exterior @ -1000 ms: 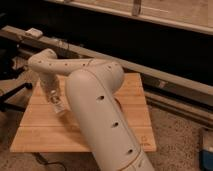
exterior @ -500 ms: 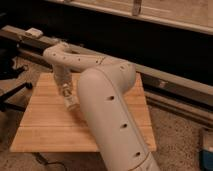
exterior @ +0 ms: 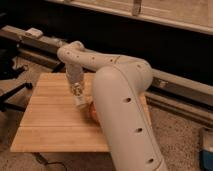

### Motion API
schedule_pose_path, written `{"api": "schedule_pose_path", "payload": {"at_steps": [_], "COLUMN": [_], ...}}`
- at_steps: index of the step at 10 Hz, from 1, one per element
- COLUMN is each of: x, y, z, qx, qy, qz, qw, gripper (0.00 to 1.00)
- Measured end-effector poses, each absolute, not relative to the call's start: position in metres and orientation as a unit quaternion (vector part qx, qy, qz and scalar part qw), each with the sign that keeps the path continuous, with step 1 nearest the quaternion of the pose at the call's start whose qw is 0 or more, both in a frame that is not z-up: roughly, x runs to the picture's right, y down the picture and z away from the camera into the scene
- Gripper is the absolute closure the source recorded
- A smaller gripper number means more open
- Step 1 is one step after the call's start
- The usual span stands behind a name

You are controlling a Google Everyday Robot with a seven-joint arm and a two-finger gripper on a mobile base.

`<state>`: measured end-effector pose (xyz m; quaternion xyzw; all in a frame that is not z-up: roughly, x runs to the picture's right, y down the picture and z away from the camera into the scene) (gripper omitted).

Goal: Place the bottle in the ceramic bowl

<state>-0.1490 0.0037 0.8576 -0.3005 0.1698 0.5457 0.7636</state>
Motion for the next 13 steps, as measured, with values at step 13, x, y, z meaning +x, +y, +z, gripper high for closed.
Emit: {"api": "schedule_pose_path", "payload": {"at_steps": [13], "x": [-0.042], "y": [0.030], "z": [0.849], "qx": [-0.265], "qy": [0.215], "qz": [0.617], "qw": [0.709], "gripper": [0.99]}}
